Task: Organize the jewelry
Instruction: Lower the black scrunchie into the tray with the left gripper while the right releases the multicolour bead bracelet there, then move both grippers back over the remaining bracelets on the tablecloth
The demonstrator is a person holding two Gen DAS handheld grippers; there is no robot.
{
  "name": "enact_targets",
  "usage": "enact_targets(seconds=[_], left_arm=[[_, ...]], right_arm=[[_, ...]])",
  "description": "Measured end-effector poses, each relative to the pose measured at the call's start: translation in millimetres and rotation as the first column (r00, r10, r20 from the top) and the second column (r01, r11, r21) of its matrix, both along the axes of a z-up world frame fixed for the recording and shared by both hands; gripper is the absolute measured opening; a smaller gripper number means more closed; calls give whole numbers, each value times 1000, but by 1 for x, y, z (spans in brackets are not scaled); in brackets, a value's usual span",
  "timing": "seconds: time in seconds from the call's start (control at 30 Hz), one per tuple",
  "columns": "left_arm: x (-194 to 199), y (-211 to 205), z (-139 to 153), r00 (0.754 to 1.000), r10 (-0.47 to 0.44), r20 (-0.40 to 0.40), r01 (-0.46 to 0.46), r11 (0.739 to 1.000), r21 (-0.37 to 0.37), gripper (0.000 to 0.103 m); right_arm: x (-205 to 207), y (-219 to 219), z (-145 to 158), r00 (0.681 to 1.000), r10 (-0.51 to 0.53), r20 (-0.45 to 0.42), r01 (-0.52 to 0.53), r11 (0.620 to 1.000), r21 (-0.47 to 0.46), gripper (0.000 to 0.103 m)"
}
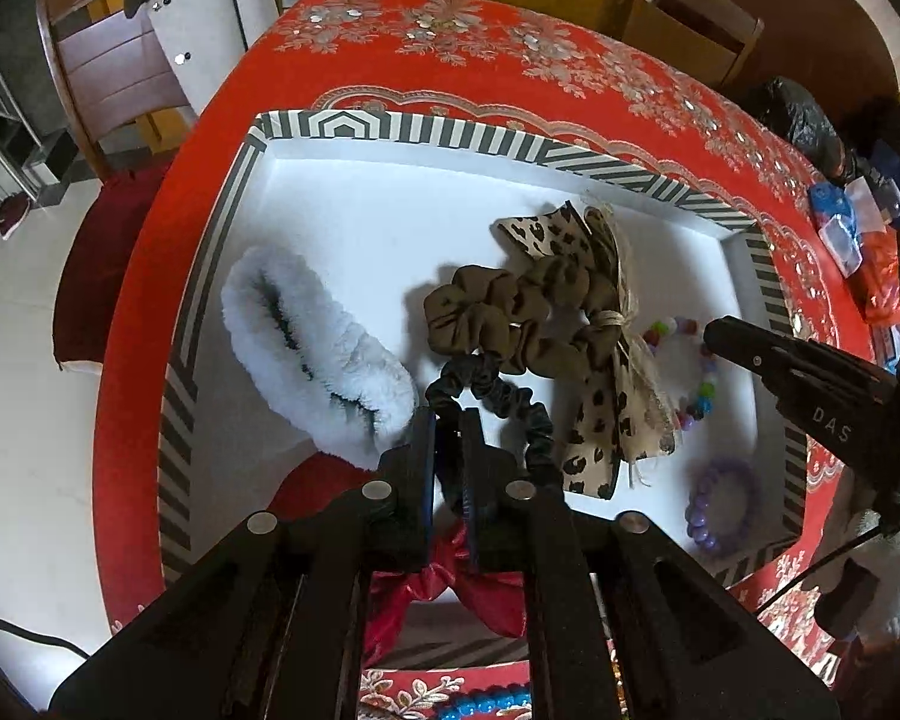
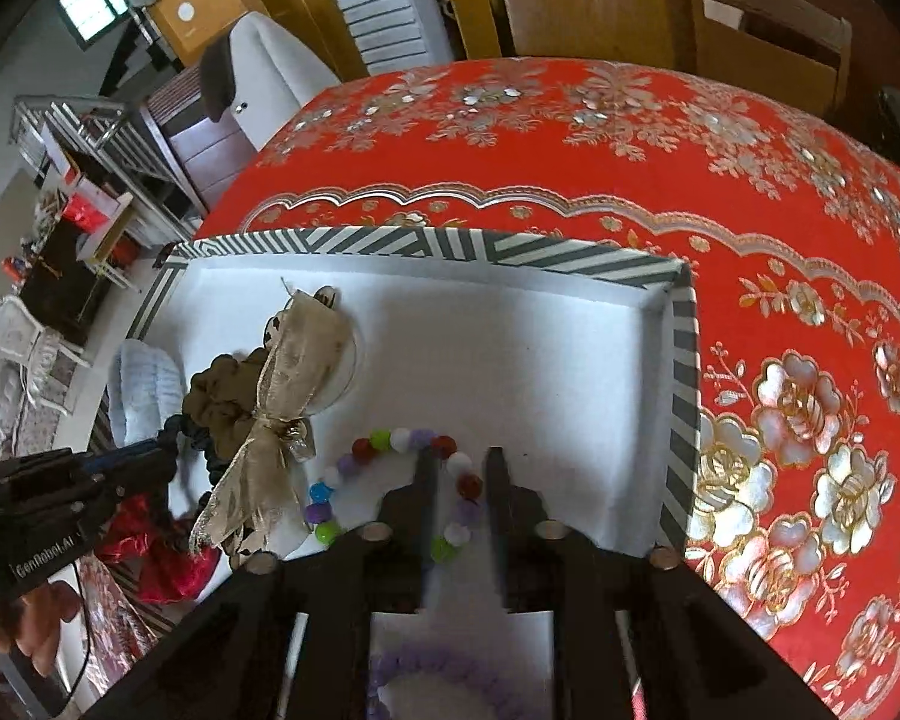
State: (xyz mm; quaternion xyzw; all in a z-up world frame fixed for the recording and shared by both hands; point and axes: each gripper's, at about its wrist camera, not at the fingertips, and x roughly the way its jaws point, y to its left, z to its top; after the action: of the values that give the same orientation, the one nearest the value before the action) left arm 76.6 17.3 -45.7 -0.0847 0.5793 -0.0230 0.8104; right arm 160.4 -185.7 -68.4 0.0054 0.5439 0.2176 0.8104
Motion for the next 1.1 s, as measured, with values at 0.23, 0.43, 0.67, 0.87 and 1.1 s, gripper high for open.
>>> enact_targets(seconds=[0.23, 0.43, 0.67, 0.87, 1.1], left_arm=[[-4, -7, 7, 1000, -19, 16, 19, 1000, -1, 40], [-18, -9, 26, 998, -12, 69, 10, 1000, 22, 47], [-47, -9, 46, 991, 11, 131, -19, 998, 63, 49], [-84, -12, 55, 986, 33, 165, -50, 994, 100, 49], [-125, -20, 57, 986, 46, 162, -64, 992, 106, 49]], right_arm=[[-21, -7, 24, 999, -20, 45, 18, 998, 62, 32], [-57, -11, 45, 997, -32, 66, 22, 989, 149, 32], [-103, -14, 66, 994, -26, 110, 7, 985, 171, 32], [-144, -19, 72, 993, 1, 115, -19, 988, 154, 32], [-193, -34, 69, 991, -5, 134, -13, 991, 133, 32]])
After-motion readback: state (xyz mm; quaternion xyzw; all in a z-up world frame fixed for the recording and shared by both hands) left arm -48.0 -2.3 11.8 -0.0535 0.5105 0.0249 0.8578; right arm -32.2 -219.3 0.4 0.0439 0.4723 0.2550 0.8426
